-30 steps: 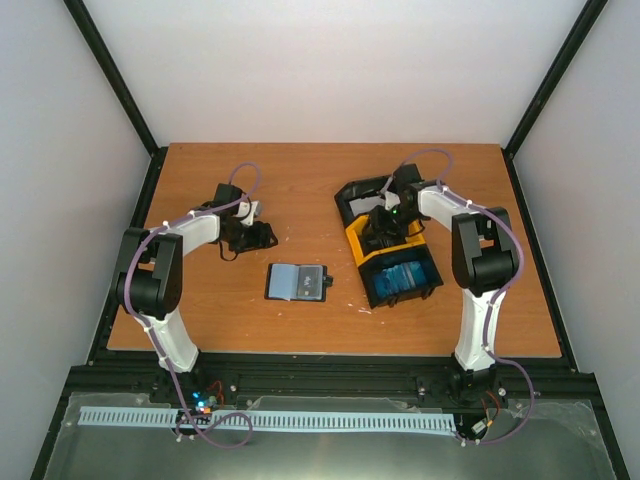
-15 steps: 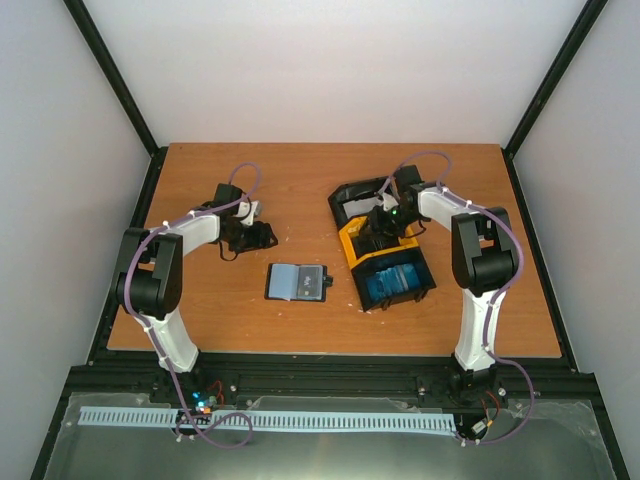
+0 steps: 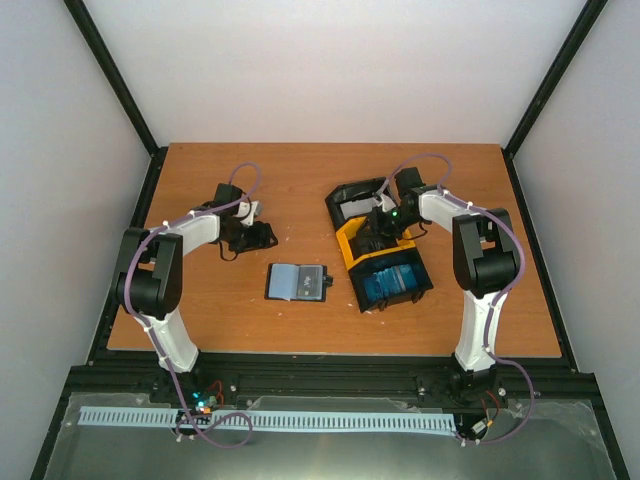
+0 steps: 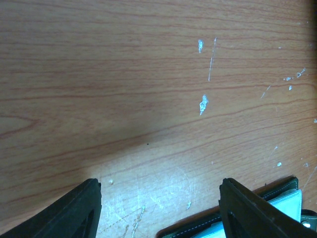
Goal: Put the credit cards into the card holder
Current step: Pick up the credit card from the storage box.
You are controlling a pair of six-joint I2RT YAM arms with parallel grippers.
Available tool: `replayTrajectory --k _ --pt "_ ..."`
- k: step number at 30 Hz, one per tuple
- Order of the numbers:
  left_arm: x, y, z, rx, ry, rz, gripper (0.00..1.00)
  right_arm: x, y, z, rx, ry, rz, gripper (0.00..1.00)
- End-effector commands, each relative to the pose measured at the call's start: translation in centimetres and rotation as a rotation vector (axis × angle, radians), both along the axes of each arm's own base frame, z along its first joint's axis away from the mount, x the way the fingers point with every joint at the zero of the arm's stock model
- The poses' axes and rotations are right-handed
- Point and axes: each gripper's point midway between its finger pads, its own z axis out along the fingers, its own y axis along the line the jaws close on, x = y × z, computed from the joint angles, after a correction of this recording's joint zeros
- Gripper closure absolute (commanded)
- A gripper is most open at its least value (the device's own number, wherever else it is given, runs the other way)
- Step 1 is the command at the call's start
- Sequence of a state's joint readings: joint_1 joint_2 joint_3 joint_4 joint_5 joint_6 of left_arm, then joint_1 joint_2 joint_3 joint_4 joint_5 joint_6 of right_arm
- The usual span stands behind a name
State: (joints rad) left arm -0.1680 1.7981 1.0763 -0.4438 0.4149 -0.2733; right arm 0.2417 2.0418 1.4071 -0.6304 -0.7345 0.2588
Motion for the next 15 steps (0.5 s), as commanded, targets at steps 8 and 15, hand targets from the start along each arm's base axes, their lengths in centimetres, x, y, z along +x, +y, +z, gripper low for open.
replayTrajectory --k 8,15 --pt "1.0 0.1 0.4 0.001 -0.016 -0.006 0.34 -1.0 0.9 2.0 0.077 -0.019 0.055 0.68" --pt "1.1 0.0 0.4 -0.001 -0.016 -0.011 0.34 -2.0 1.0 2.3 0.089 0.006 0.091 0.64"
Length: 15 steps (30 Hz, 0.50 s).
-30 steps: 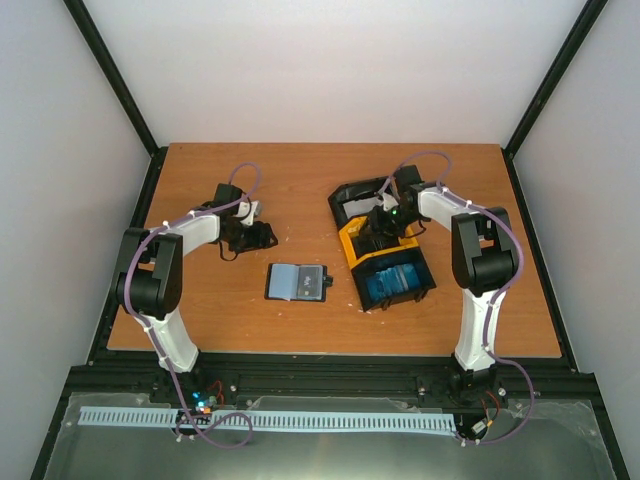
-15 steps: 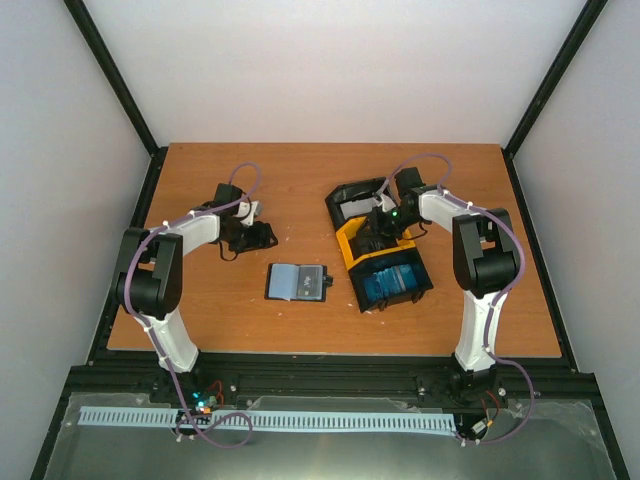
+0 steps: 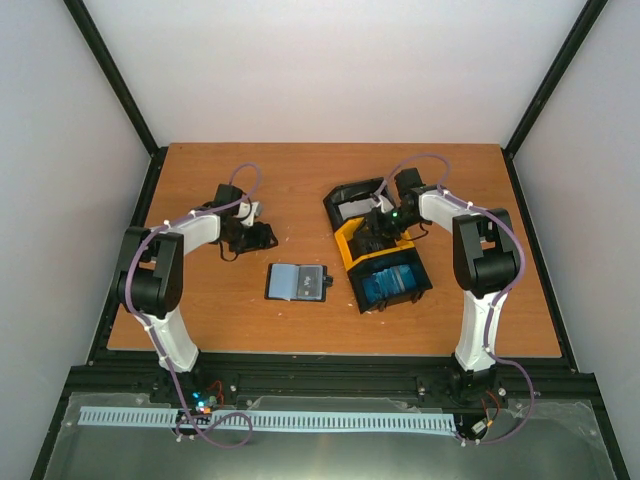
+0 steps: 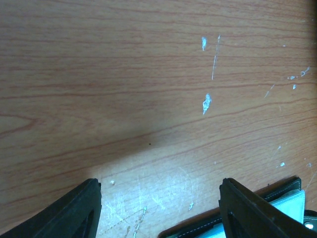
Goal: Put the credit cards into the card holder
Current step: Pick up the credit card from the storage box.
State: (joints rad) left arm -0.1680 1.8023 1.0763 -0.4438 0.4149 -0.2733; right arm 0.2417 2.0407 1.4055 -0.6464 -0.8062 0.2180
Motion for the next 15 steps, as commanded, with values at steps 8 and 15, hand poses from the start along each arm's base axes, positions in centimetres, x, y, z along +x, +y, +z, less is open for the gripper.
replayTrajectory --k 8,15 --pt "1.08 0.08 0.42 0.001 -0.016 -0.008 0.34 -1.84 0.06 1.73 -0.020 -0.011 0.075 0.64" --pt "1.03 0.04 0.34 0.000 -0.013 -0.008 0.34 -1.64 0.82 1.18 -0.119 -0.061 0.099 0.70"
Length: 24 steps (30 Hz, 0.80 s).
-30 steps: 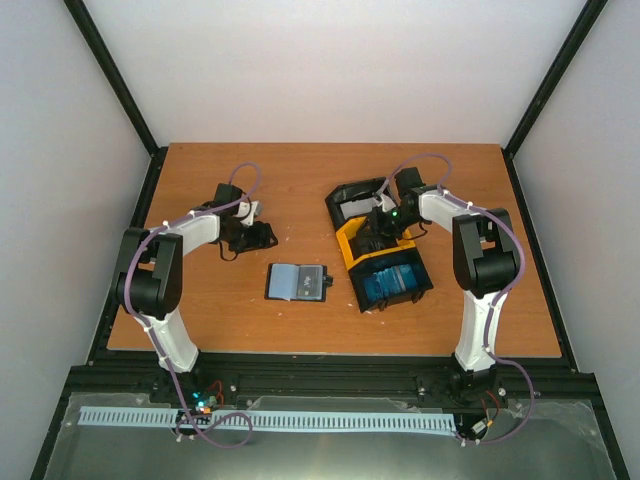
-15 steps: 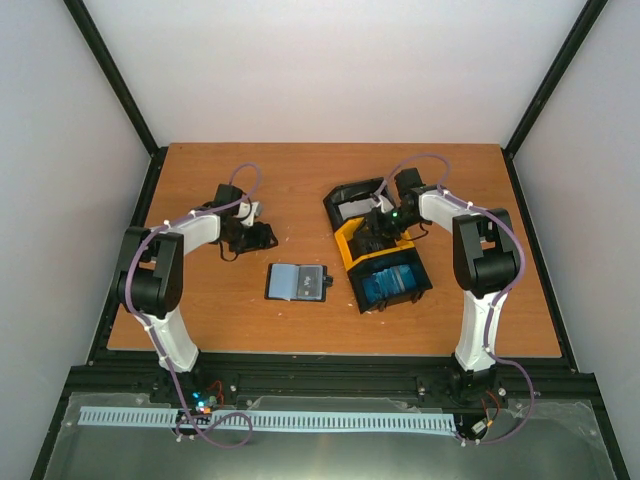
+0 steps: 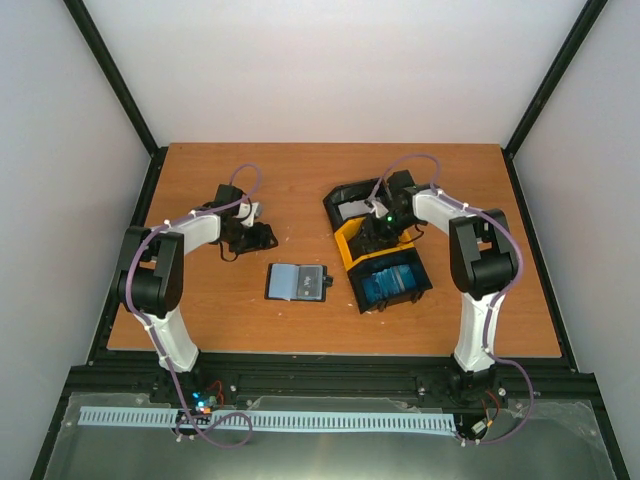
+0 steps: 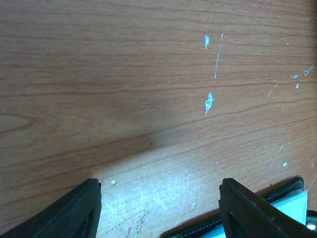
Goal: Put the credit cards into the card holder
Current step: Pick up the credit card from the storage box.
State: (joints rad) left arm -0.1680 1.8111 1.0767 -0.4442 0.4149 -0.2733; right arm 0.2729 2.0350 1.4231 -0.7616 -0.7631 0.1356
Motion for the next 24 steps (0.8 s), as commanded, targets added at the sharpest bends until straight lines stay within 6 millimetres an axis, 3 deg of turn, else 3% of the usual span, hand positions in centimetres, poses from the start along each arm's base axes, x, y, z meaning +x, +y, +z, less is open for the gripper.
replayTrajectory --k 1,8,15,20,24 --pt "1.1 0.1 0.7 -0.001 -0.022 -0.006 0.34 0.7 0.6 1.4 -0.068 -0.093 0.020 0.71" --pt "1.1 0.1 0.8 0.000 -0.027 -0.009 0.34 2.6 0.4 0.7 -0.216 -0.173 -0.018 0.94" --pt "1.7 0.1 2.2 0.001 -0.065 -0.009 0.33 4.2 -1.3 4.7 -0.285 -0.311 -0.062 0.97" --pt "2.1 0.1 5.0 -0.013 -0.140 0.004 0.31 3.6 -1.1 9.4 -0.226 -0.370 -0.042 0.97" --pt "2.0 -0.2 7.9 -0.050 -0.220 0.013 0.29 2.7 0.8 16.9 -0.037 -0.440 -0.043 0.97"
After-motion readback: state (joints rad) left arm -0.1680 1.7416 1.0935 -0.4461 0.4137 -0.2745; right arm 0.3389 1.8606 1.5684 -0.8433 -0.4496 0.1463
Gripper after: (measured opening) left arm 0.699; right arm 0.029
